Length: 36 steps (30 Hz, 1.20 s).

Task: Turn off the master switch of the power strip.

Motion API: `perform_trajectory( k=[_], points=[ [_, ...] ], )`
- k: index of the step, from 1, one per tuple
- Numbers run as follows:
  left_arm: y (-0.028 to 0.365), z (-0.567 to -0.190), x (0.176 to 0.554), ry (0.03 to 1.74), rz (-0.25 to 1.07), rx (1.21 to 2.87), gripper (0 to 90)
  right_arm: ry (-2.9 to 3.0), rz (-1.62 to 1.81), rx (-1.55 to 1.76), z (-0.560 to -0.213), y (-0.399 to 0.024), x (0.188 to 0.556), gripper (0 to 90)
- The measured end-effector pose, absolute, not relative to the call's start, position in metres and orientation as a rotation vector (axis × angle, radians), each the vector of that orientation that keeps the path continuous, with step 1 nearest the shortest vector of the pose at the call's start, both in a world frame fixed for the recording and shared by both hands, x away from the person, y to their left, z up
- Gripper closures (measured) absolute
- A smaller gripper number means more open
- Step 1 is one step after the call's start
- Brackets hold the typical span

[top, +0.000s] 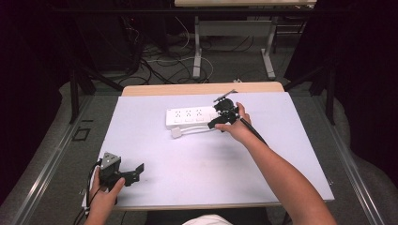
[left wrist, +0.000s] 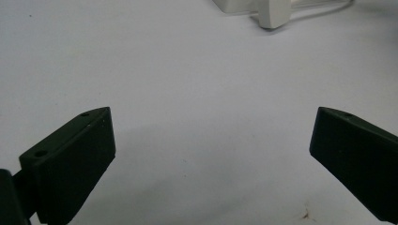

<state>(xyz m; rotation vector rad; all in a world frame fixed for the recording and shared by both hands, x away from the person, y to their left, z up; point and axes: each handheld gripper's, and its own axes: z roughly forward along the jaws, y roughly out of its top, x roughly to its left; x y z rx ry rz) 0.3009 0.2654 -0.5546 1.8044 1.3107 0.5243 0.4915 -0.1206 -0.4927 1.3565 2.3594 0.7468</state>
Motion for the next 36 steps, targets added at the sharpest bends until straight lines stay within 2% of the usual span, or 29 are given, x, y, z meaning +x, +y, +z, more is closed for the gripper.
perform_trajectory(
  k=[19,36],
  points=[
    [0.264,-0.554,0.301,1.302,0.523,1.804,0.5,2.382,0.79,1.26,-0.488,-0.127,0.461,0.0],
    [0.264,-0.554,0.301,1.304,0.521,1.801,0.5,2.365,0.897,1.218,-0.475,-0.153,0.423,0.0]
  ],
)
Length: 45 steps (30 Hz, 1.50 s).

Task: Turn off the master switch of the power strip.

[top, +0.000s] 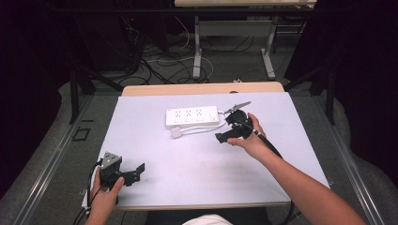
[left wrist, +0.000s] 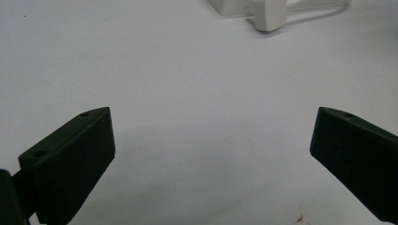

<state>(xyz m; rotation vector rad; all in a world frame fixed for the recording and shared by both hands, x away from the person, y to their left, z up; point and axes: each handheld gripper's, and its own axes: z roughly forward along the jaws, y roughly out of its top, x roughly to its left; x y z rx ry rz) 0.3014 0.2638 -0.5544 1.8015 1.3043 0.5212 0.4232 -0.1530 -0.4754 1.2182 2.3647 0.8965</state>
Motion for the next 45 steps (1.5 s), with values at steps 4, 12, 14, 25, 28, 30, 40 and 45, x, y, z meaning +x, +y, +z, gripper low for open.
perform_trajectory(
  k=[4,12,14,25,28,30,40,45],
  points=[
    [0.263,-0.555,0.301,1.307,0.518,1.798,0.5,2.362,0.925,1.215,-0.473,-0.161,0.415,0.0],
    [0.263,-0.555,0.301,1.307,0.522,1.798,0.5,2.332,0.98,1.242,-0.473,-0.18,0.4,0.2],
    [0.263,-0.555,0.302,1.306,0.523,1.799,0.5,2.314,0.988,1.249,-0.474,-0.186,0.396,0.4],
    [0.262,-0.555,0.301,1.305,0.522,1.801,0.5,2.257,1.044,1.291,-0.477,-0.213,0.377,0.9],
    [0.262,-0.555,0.301,1.304,0.523,1.808,0.5,2.249,1.045,1.294,-0.478,-0.219,0.371,1.0],
    [0.261,-0.555,0.301,1.306,0.523,1.8,0.5,2.236,1.053,1.296,-0.48,-0.222,0.366,1.1],
    [0.261,-0.555,0.301,1.31,0.524,1.801,0.5,2.196,1.046,1.305,-0.493,-0.245,0.347,1.5],
    [0.261,-0.555,0.301,1.31,0.526,1.807,0.5,2.18,1.045,1.324,-0.502,-0.255,0.338,1.8]
  ],
)
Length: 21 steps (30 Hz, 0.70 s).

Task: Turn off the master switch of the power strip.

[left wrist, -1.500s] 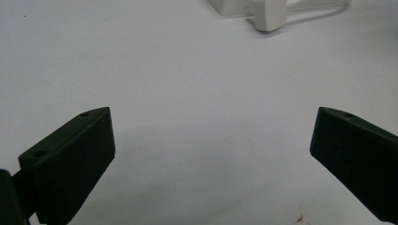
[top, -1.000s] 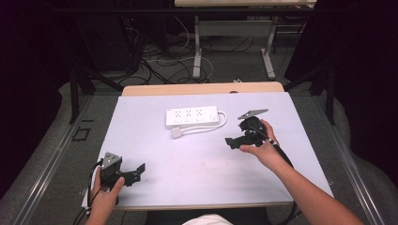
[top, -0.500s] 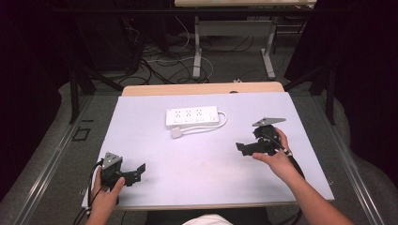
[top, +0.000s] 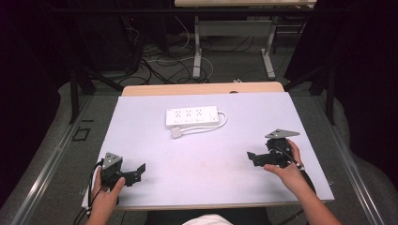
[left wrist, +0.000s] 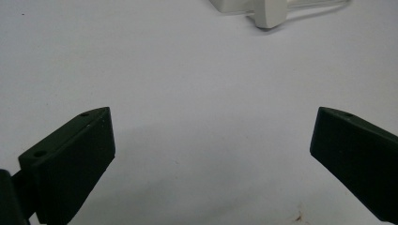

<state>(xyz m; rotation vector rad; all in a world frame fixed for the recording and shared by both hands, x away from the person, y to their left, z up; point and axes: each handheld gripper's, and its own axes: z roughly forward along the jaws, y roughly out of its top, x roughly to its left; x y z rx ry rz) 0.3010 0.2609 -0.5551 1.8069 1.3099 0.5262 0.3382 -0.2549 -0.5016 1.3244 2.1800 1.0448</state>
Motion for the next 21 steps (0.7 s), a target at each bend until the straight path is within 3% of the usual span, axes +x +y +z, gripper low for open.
perform_trajectory(
  k=[21],
  points=[
    [0.26,-0.555,0.301,1.31,0.53,1.805,0.5,2.069,1.044,1.437,-0.536,-0.298,0.308,2.7]
  ],
)
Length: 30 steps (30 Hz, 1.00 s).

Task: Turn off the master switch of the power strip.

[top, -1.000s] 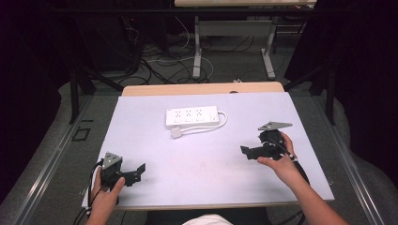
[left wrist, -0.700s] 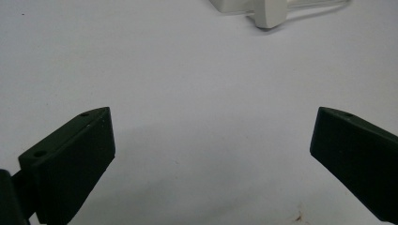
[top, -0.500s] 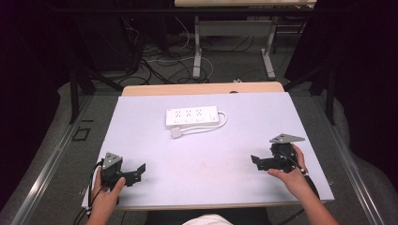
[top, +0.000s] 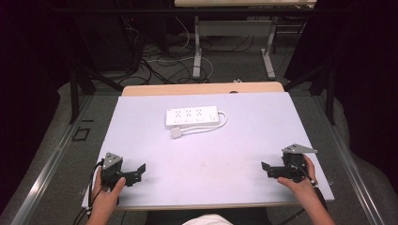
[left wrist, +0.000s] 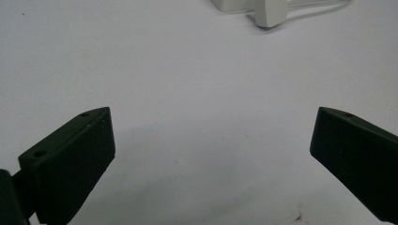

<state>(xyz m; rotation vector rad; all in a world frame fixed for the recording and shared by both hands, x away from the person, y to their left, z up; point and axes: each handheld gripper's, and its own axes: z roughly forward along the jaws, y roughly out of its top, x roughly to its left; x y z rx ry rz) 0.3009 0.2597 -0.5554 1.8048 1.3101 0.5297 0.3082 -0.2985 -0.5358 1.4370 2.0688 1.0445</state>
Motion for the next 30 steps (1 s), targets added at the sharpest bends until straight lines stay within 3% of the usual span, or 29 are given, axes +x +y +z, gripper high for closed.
perform_trajectory(
  k=[30],
  points=[
    [0.262,-0.556,0.301,1.315,0.53,1.807,0.5,1.909,1.059,1.54,-0.559,-0.328,0.303,4.5]
  ],
)
